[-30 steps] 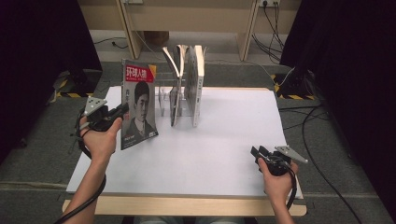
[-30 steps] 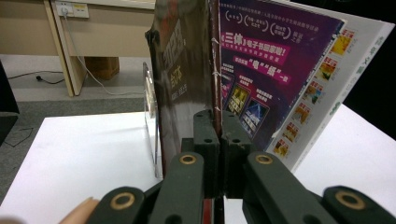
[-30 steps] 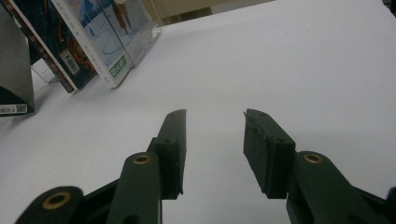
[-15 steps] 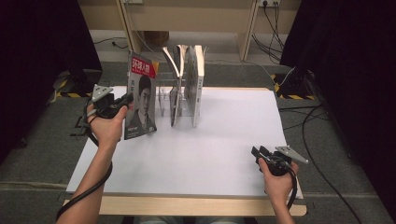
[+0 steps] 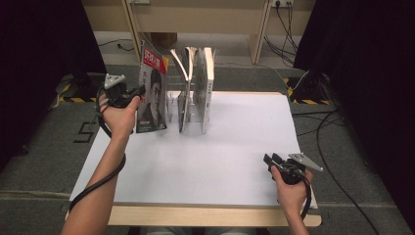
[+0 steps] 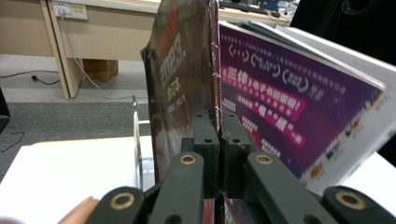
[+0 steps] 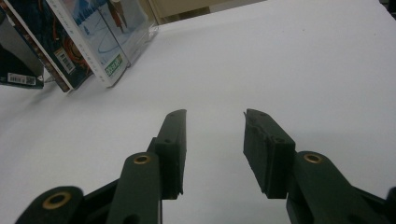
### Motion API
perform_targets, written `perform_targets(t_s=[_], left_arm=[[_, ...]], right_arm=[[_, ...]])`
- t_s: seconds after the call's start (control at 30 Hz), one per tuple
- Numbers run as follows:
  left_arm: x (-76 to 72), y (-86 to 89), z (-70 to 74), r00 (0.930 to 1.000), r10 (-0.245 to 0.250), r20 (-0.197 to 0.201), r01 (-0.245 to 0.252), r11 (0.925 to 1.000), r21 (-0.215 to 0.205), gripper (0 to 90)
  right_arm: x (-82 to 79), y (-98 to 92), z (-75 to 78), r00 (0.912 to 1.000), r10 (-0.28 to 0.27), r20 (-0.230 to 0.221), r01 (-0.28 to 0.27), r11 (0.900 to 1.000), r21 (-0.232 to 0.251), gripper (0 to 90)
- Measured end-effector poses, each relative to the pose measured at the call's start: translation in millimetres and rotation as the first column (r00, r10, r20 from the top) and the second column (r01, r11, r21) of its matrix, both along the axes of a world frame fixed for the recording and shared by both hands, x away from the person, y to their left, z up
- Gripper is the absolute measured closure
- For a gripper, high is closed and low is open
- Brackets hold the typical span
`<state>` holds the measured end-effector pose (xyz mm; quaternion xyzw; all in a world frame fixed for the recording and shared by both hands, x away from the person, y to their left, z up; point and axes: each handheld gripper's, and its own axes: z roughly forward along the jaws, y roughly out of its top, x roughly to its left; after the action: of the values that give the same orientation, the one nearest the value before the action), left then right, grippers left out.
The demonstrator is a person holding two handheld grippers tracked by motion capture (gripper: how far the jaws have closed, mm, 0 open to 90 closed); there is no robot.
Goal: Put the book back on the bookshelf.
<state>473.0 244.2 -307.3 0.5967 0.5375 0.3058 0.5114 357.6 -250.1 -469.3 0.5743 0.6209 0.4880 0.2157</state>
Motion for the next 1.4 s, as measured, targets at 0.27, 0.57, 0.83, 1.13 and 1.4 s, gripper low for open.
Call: perform_targets(t_s=[0.27,0.57,0.83,1.13,1.4], left_arm=[[27.5,-7.2,7.1,0.9994,0.031,-0.015,-0.03,0.9995,0.013,86.8],[53.1,-9.9,16.0,0.9962,0.083,0.026,-0.084,0.9962,0.023,86.8],[59.9,4.2,1.6,0.9849,0.152,0.082,-0.158,0.9853,0.066,86.5],[43.2,18.1,-23.7,0.9811,0.157,0.114,-0.172,0.9748,0.142,85.5],[27.5,18.4,-51.0,0.9864,0.095,0.134,-0.126,0.9612,0.245,84.5]], right_arm=[[-0.1,-1.2,-2.6,1.0,-0.002,-0.01,0.002,1.0,0.004,60.1],[0.5,0.7,-4.9,0.9998,0.007,-0.018,-0.007,1.0,0.002,60.2],[0.5,2.3,-7.7,0.9996,0.021,-0.021,-0.021,1.0,-0.011,60.1],[0.6,5.5,-7.1,0.9994,0.032,-0.015,-0.032,0.999,-0.018,60.1],[-0.1,4.6,-7.4,0.9994,0.029,-0.016,-0.03,0.999,-0.019,60.1]])
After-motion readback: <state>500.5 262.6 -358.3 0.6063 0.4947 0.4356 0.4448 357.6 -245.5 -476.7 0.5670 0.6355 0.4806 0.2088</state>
